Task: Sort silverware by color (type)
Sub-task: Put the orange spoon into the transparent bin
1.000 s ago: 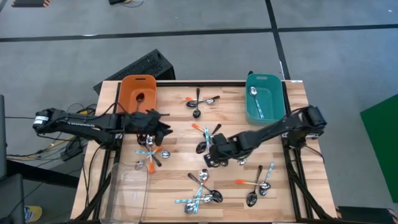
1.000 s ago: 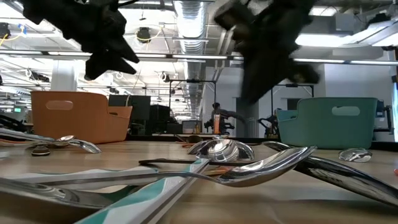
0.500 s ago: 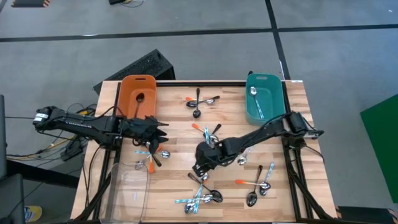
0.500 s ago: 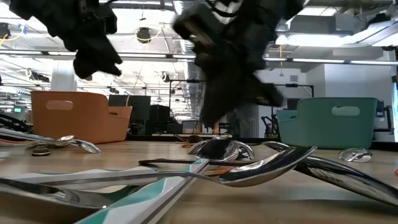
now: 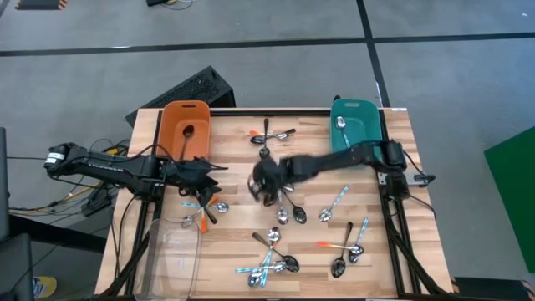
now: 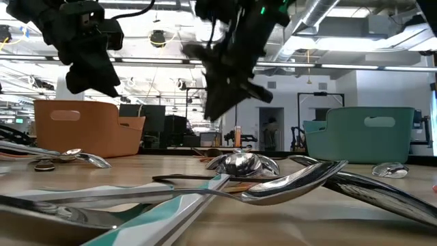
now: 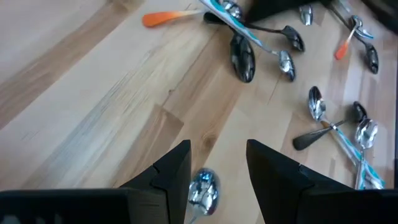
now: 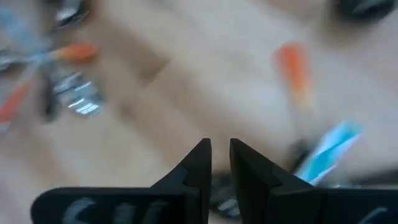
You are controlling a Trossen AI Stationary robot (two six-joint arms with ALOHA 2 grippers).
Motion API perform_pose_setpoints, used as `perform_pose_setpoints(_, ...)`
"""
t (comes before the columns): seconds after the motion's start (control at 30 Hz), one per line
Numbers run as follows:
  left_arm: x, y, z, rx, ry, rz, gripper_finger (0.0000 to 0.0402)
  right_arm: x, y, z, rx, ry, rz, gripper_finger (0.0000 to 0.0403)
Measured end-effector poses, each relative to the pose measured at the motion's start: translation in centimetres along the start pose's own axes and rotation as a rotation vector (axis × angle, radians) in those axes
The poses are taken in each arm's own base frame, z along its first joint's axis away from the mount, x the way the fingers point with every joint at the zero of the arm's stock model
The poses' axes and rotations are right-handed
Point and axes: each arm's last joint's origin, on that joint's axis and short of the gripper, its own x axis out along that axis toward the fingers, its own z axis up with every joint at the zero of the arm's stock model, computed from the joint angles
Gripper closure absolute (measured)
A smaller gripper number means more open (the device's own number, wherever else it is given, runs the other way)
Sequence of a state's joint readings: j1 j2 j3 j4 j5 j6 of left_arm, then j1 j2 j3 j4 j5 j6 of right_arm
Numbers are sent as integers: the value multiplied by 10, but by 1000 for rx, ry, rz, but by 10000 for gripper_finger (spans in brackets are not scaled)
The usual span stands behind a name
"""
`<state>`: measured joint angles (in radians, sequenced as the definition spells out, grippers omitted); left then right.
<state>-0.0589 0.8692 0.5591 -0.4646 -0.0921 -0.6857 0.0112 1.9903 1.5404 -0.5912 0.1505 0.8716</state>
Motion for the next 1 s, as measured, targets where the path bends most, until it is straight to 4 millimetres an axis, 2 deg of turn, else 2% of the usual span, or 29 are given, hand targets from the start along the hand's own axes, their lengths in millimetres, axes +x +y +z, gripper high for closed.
perform_pose_setpoints(0.17,-2,-6,2,7,-17,-73,260,5,-27,36,-129,-57,3,315)
perform_pose_setpoints(0.37,-11,-13,0,-16,-65,-125,260,18,-51,50,-230,-13,-43,264)
perform_pose_setpoints(0.5,-17,-14,0,-50,-119,-115,260,21,-59,52,-283,-2,-61,215)
perform_pose_setpoints(0.6,-20,-14,2,-98,-152,-118,260,23,-61,49,-341,21,-72,196)
perform_pose_setpoints(0.83,-24,-18,12,-136,-303,-124,260,27,-54,37,-446,14,-50,205)
perform_pose_setpoints(1.0,-26,-20,17,-171,-400,-102,260,36,-67,31,-369,32,-86,211)
